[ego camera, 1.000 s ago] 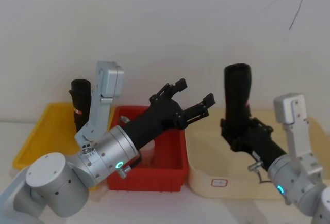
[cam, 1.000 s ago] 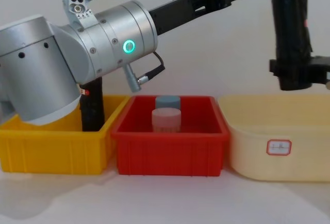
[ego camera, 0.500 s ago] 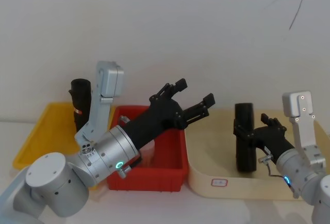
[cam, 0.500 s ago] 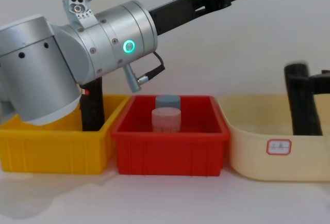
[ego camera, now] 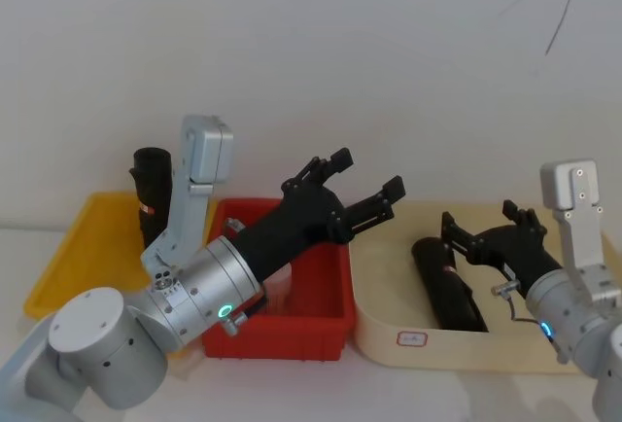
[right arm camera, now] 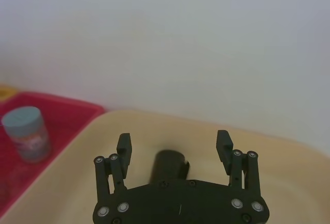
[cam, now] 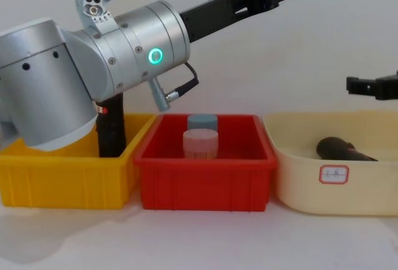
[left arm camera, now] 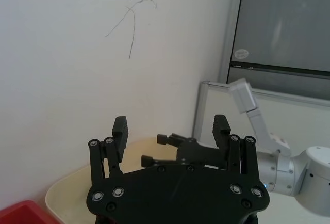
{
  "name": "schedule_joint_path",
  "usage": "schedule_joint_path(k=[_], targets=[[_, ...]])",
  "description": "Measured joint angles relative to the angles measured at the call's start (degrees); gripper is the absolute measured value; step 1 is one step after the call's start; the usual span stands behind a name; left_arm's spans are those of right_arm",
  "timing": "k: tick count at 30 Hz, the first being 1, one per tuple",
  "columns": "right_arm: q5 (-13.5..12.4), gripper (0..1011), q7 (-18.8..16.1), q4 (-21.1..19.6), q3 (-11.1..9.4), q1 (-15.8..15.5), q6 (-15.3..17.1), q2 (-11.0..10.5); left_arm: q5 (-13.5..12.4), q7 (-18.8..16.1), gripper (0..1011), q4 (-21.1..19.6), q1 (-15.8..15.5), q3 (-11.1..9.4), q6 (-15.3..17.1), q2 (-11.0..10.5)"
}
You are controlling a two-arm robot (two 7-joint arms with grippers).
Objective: Pick up the garbage bag with the one hand and transfer it to the other hand.
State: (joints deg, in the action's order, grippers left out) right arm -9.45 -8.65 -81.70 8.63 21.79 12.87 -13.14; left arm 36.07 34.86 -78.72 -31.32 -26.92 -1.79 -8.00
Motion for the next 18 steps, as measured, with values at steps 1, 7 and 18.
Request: schedule_joint_path(k=[1,7,18], targets=[[0.00,1000,-0.09,-0.47,-0.03,-0.12,-0.02,-0.01,0.00,0.00,1001,0.00,0.00,0.00,0.00,0.00],[-0.26,1000,-1.50,-3.21,-0.04,-0.99,-0.02,-0.18,-0.08,-0.55,1001,-0.23,0.23,0.13,-0.32,-0.22],[-1.61,1000,-5.20,-6.95,2.16,-2.24,0.76,-0.50,-1.43,-4.16,1001,-2.34,1.81,1.72,-2.02,-1.90]])
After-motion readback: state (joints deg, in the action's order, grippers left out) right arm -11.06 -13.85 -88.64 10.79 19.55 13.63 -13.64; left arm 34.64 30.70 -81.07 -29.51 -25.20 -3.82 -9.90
